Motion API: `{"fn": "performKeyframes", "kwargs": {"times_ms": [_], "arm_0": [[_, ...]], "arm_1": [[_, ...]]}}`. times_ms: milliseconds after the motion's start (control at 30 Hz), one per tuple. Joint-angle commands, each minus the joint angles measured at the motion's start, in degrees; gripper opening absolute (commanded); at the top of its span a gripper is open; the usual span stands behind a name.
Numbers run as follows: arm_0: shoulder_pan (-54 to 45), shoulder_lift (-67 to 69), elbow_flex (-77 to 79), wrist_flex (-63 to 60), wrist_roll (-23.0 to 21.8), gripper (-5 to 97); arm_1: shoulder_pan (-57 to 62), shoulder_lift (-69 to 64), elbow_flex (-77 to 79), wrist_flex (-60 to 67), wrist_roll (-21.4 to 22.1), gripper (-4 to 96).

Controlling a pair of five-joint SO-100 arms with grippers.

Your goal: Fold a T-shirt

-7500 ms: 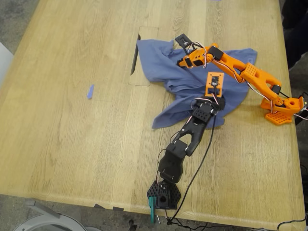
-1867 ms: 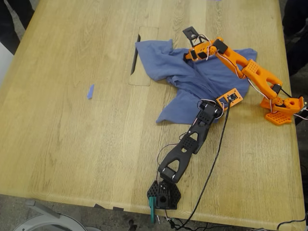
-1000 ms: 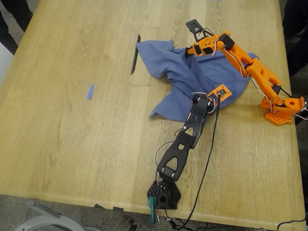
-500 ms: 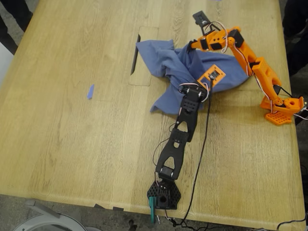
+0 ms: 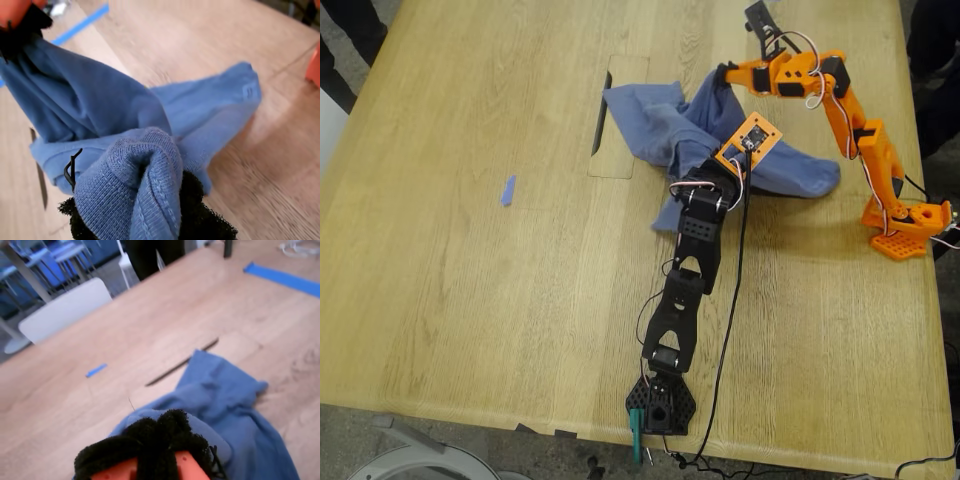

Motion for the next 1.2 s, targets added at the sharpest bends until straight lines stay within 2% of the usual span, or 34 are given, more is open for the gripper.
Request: {"fn": "performKeyframes", "kwargs": {"times_ms": [0, 400, 600, 900, 1167], "arm_0": [[-0.88, 14.5, -2.11, -4.75, 0.62, 0], [-4.66, 26.19, -2.2, -9.67, 0.79, 0], [-3.69, 28.65, -2.29, -11.6, 1.05, 0], [1.58, 31.55, -2.29, -17.84, 1.76, 0], [7.47, 38.67, -2.29, -16.17, 2.99, 0]], "arm_1": [[-2.02, 7.03, -2.99, -1.76, -0.88, -0.1], [-2.2, 17.75, -2.99, -0.7, -2.46, -0.1], [-3.34, 22.32, -2.99, 3.69, -2.2, -0.1], [-6.24, 27.77, -2.99, 2.64, -2.9, -0.1], [-6.42, 36.91, -2.9, 9.49, -2.81, -0.1]]}}
